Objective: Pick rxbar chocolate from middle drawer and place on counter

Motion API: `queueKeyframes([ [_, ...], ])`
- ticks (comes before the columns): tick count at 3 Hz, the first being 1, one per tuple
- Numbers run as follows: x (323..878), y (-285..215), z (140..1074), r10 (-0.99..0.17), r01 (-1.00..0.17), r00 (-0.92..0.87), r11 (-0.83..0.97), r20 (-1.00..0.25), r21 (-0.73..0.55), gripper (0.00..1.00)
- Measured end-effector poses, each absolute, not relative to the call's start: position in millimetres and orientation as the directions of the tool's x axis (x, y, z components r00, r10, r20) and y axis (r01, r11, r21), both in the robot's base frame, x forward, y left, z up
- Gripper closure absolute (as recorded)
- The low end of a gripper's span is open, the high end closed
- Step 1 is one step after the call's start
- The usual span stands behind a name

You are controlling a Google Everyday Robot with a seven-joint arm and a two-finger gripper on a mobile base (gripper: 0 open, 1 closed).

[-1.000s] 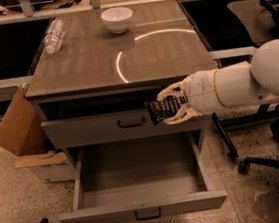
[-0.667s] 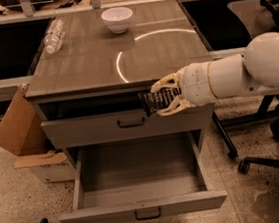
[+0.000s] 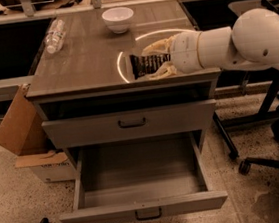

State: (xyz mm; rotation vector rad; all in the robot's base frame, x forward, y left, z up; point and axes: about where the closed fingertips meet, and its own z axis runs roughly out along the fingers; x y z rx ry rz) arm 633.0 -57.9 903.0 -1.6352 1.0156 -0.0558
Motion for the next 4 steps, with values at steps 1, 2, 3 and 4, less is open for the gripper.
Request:
queueKeyframes([
  [1,672,-59,916,-0.624,-0.57,0.587,0.134,-0.516,-0.811,0.87],
  [2,710,-64,913,-0.6,-0.608,0.527,0.229,-0.602,-0.76,0.64],
  [3,739,-68,908,-0.588,-0.633,0.48,0.281,-0.651,-0.721,0.41],
  [4,760,-72,906,-0.594,-0.638,0.45,0.309,-0.667,-0.706,0.18],
])
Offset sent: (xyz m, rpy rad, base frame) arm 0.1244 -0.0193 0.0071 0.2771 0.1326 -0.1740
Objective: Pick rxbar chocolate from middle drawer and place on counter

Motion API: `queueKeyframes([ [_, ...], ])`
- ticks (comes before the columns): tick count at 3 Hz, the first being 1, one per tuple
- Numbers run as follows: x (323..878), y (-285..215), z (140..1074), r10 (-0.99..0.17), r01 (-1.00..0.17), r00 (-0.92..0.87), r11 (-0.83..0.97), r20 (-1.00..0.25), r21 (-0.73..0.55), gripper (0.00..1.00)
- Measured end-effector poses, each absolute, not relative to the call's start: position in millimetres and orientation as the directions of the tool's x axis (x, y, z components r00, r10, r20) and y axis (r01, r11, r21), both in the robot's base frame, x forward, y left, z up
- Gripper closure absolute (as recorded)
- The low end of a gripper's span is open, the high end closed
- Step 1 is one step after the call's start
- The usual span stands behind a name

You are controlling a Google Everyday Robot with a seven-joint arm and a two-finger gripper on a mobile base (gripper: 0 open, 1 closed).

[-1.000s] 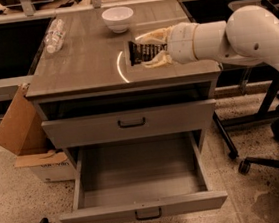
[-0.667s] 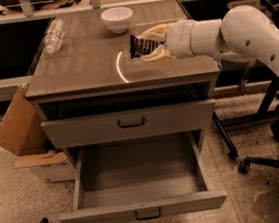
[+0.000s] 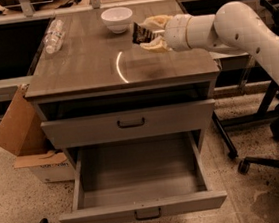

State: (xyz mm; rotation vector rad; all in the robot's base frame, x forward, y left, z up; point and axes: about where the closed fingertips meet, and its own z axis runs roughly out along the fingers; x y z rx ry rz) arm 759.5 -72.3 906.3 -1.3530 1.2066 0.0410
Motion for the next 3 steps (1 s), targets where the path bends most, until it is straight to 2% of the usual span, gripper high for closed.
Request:
queueKeyframes([
  [1,772,-80,897,-0.588,-0.646,0.413,0.348,-0.695,-0.679,0.0],
  [2,765,-95,901,-0.569,-0.635,0.393,0.401,-0.723,-0.66,0.0],
  [3,735,-120,919,-0.566,-0.602,0.382,0.447,-0.73,-0.662,0.0],
])
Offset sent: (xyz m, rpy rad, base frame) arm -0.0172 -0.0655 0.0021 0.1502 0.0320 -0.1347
